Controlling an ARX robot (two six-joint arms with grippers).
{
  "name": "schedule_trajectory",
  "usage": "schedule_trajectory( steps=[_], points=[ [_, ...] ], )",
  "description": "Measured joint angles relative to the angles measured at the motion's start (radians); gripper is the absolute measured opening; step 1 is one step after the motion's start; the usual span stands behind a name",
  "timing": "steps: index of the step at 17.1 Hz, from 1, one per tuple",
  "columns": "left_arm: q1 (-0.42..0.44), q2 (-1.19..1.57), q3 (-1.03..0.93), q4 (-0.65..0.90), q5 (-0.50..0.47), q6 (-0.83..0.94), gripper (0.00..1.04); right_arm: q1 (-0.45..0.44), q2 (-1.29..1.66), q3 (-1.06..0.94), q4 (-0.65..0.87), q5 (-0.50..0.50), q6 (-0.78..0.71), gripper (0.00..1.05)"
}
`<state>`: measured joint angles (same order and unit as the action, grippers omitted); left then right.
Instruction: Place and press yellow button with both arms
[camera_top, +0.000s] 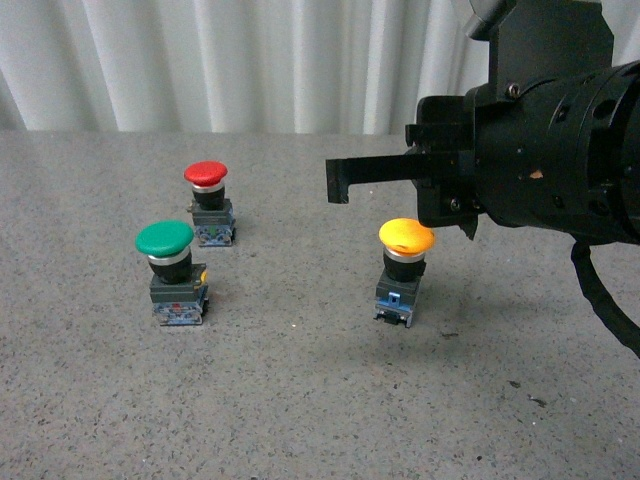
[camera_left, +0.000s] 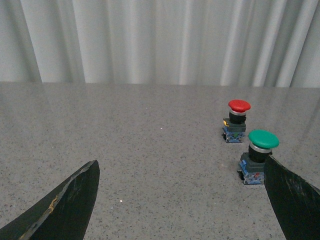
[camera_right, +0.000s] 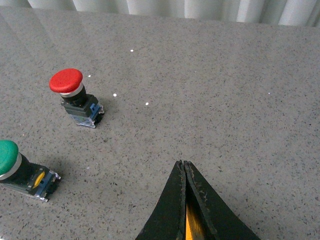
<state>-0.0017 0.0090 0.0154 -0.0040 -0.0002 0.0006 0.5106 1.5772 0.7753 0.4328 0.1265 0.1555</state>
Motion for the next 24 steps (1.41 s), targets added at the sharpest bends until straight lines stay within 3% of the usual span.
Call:
schedule_trajectory(
  steps=[24],
  points=[
    [0.000, 0.000, 0.000, 0.000, 0.000, 0.000, 0.98, -0.049, 0.095, 0.017, -0.040, -0.017, 0.054, 0.02]
  ],
)
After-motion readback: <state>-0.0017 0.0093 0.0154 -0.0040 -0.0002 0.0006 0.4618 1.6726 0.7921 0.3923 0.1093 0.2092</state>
